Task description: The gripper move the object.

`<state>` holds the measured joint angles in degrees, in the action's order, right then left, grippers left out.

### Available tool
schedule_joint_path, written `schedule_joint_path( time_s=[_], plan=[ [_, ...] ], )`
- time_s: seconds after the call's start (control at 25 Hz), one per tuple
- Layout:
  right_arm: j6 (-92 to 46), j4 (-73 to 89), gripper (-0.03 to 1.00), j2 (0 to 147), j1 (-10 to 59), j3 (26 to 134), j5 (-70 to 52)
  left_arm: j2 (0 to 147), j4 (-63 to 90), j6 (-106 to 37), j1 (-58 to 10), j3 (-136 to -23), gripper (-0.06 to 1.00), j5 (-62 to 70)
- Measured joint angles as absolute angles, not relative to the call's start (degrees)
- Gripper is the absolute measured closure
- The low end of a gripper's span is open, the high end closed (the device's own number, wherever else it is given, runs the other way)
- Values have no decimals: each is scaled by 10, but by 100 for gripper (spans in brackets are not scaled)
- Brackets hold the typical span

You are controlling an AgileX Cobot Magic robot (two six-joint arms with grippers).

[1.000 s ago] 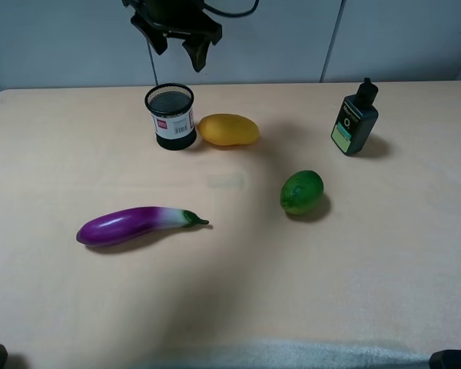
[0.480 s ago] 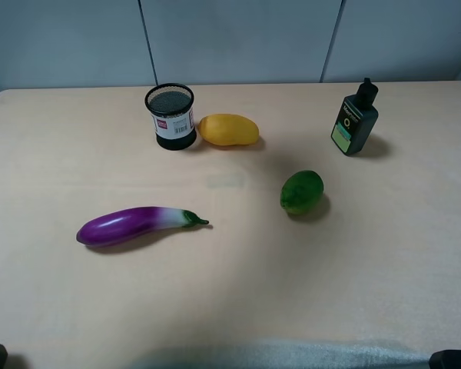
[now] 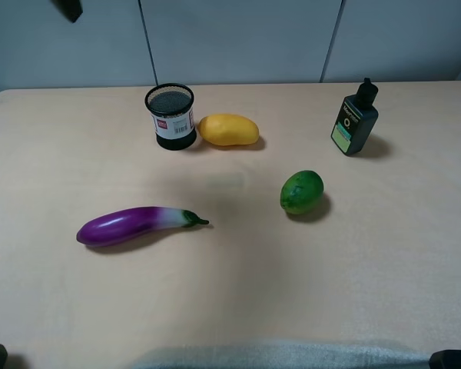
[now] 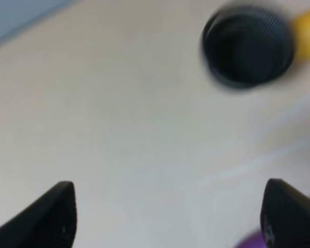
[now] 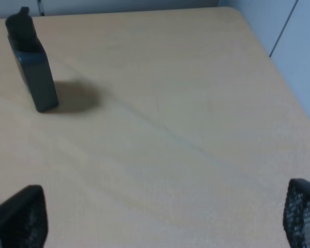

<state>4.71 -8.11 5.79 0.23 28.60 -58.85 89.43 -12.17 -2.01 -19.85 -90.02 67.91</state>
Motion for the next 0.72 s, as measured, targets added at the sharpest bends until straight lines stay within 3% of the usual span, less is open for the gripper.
schedule_joint_path(
  time_s=[0.4, 0.72],
  plan=[
    [47, -81, 27, 58, 2, 286, -589, 631, -123, 34, -81, -584, 15, 622],
    [47, -81, 27, 58, 2, 286, -589, 417, -122, 41, -61, -461, 15, 620]
  ],
)
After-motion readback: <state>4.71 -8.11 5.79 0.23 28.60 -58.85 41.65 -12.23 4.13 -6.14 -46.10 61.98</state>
